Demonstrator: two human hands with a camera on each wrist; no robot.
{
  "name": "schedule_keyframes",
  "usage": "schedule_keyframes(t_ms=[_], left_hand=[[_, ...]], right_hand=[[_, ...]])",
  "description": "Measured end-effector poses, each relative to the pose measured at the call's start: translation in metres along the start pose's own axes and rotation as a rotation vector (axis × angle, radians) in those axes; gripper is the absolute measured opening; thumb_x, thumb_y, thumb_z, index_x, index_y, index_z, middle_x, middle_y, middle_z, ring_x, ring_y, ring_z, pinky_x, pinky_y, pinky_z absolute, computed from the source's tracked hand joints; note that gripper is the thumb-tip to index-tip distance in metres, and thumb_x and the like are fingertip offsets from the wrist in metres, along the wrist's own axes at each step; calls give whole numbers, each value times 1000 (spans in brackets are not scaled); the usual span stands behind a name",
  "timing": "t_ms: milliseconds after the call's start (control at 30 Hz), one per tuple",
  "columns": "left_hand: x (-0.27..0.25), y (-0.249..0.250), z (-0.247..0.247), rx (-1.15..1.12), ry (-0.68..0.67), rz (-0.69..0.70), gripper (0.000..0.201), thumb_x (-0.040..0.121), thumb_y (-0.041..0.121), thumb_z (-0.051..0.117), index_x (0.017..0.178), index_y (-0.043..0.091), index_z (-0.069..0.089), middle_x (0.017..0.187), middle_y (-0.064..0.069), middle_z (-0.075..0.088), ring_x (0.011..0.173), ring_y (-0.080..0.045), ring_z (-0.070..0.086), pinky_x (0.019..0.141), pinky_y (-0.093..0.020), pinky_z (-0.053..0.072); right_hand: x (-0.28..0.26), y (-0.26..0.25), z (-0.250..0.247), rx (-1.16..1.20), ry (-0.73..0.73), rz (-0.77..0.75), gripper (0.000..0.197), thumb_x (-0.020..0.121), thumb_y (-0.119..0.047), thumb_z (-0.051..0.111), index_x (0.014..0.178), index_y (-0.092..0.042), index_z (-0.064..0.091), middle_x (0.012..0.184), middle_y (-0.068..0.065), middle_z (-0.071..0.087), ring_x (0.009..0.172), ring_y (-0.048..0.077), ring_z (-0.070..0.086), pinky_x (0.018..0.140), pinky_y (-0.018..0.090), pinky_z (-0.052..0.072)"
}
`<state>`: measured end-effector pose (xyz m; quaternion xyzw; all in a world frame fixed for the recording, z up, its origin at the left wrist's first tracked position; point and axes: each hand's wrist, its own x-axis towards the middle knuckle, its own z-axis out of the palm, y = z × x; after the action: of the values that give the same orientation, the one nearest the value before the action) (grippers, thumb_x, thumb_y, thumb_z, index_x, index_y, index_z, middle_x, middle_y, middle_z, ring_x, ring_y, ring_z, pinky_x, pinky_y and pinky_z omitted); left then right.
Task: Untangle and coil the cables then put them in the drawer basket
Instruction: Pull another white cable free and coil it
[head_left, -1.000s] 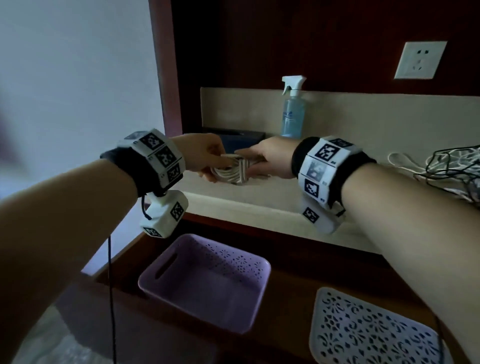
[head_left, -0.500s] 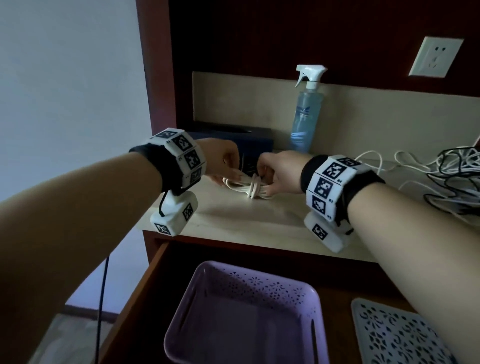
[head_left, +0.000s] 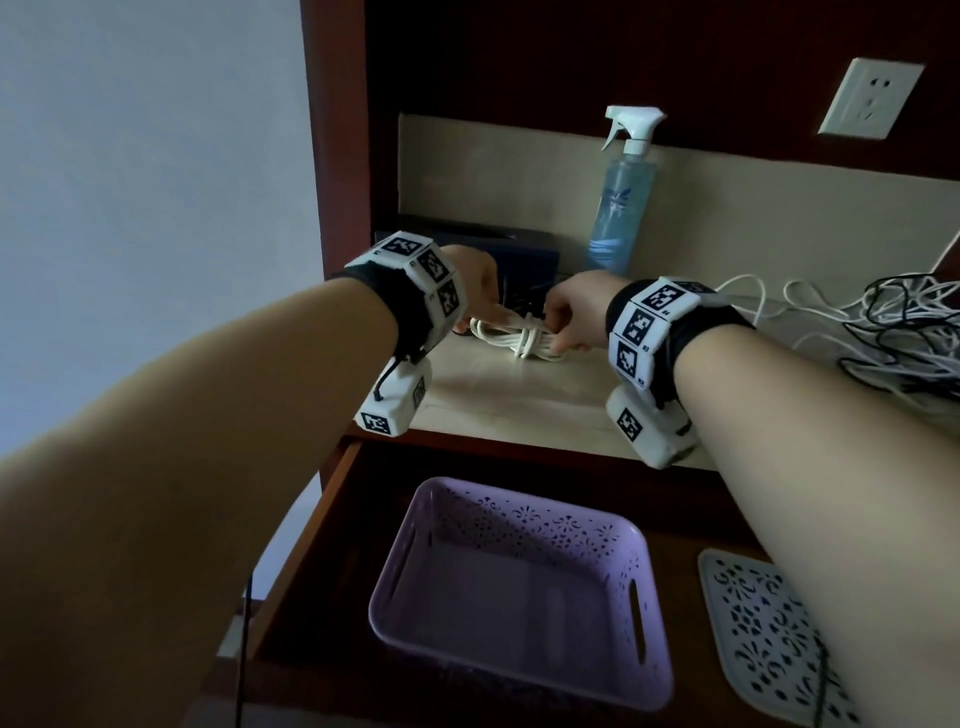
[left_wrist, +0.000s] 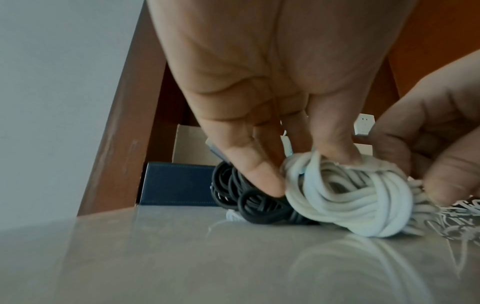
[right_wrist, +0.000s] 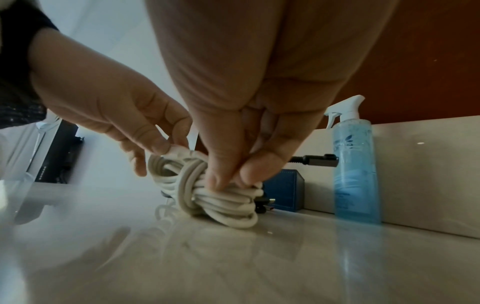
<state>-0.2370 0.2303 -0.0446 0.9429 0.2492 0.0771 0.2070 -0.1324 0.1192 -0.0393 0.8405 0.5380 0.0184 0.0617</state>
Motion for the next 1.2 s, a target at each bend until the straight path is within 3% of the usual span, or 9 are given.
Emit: schedule_keyframes(t_ms=[133,200,300,467,600,700,800,933,1200], left_hand=[[-14,9,-2,109,34,-15,26,90,31,61,93,5,65,86,-8,60,69,-20,54,65,-28,43],[-18,15,-2,160,28,-39,29,89,35,61,78,9,60,76,-6,56,65,-21,51,62,-27,38],[-32,37,-7,200,93,-64,27,90,34,60,77,12,50,84,-6,50,76,-22,48,60,-26,36],[-61,110,-3,119,176,16,45,91,34,59,121,1,59,116,-17,61,101,-30,57,76,-30,39],[-79,181,33,19,175,83,45,90,34,60,126,8,56,127,-10,58,115,-26,54,88,-28,39],[-89,222,57,-12,157,100,46,91,35,58,128,8,53,127,-11,57,117,-26,52,87,-26,37],[-94,235,76,-26,138,56,46,90,33,61,127,7,54,127,-13,57,117,-27,52,85,-25,36],[-100,233,86,-11,122,-31,49,90,34,61,131,8,53,137,-9,51,125,-23,47,98,-28,34],[-98,255,95,-37,94,55,47,91,33,60,132,13,51,133,-6,53,121,-21,50,96,-24,34]], right_hand=[[-19,-4,-2,35,-1,16,30,93,-17,52,121,-6,57,125,11,56,112,27,54,87,28,41],[-37,0,-6,72,77,0,33,93,-23,52,124,-11,55,128,9,53,114,24,52,87,25,38],[-75,16,-14,102,177,-20,36,91,-28,55,125,-16,54,128,6,51,112,21,51,85,24,36],[-154,63,-23,42,160,55,33,93,-29,52,124,-18,55,128,5,47,112,21,50,84,22,35],[-229,113,-17,22,144,159,33,92,-31,53,123,-22,56,129,3,47,115,20,49,91,24,37],[-283,152,-9,14,124,240,34,91,-32,54,124,-23,56,133,9,44,118,22,48,83,16,43],[-321,183,3,-5,89,310,35,90,-32,56,123,-22,57,129,10,47,115,24,48,96,27,40],[-334,193,10,27,59,313,37,90,-30,55,126,-21,55,126,7,46,111,22,49,95,29,40],[-322,205,5,52,78,228,35,92,-30,54,125,-19,56,127,4,55,115,20,50,92,24,37]])
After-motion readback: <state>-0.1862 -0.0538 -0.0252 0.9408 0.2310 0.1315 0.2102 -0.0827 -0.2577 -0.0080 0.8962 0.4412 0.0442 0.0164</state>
